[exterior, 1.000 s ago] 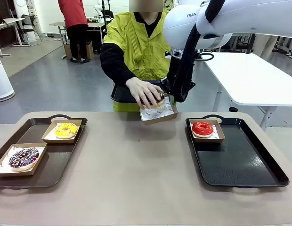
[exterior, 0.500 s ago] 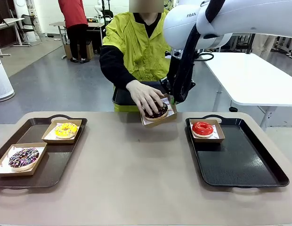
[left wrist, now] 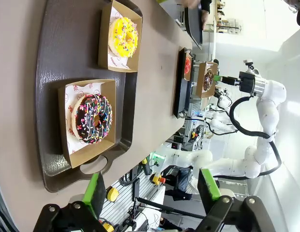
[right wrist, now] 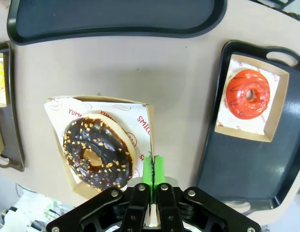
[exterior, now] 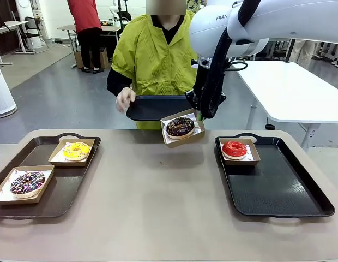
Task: Individually package the donuts and arrange them on the tray.
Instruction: Place the picked Paper togo box on the Handle tray.
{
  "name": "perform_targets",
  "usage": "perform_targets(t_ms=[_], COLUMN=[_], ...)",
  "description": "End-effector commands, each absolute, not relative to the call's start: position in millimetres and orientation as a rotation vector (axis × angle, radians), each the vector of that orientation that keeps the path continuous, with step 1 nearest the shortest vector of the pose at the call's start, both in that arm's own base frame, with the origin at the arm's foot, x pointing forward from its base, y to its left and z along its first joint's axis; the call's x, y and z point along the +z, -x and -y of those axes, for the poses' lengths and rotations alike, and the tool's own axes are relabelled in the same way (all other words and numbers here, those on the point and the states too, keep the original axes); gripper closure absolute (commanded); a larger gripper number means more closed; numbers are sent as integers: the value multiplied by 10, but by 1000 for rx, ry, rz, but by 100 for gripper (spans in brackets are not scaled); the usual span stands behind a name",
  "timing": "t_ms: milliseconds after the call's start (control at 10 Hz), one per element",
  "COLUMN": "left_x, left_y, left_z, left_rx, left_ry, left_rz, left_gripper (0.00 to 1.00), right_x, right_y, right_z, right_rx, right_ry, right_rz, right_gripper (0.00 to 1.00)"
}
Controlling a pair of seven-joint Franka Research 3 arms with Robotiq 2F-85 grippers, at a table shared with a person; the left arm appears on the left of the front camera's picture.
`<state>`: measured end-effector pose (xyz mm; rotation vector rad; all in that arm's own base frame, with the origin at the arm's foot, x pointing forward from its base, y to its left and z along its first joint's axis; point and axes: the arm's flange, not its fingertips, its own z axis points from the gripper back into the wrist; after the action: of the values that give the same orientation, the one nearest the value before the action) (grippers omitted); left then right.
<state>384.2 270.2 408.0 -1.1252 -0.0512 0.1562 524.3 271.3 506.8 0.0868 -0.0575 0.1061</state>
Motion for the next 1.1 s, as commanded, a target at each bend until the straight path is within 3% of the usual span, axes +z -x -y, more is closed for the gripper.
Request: perform_targets(t_ms=[0, 300, 700, 1000], left_x=[4093, 4093, 4093, 4093], left_y=[-3823, -3823, -3823, -3823], left_z=[-2698, -2698, -2698, -2698], left_rx=[165, 165, 165, 165], left_ry=[1124, 1124, 1124, 1124], left_rz=[52, 52, 52, 52], left_gripper=[0, 0, 0, 0], right_x=[5082, 5261, 5711, 5519], right_y=[-5225, -5045, -4422, -4247], right_z=[-2694, -2526, -1573, -715], right_rx=[104, 138, 71, -20], right_ry=[-85, -76, -50, -91], right_rz=[59, 33, 57, 117], right_gripper=[100, 99, 99, 99])
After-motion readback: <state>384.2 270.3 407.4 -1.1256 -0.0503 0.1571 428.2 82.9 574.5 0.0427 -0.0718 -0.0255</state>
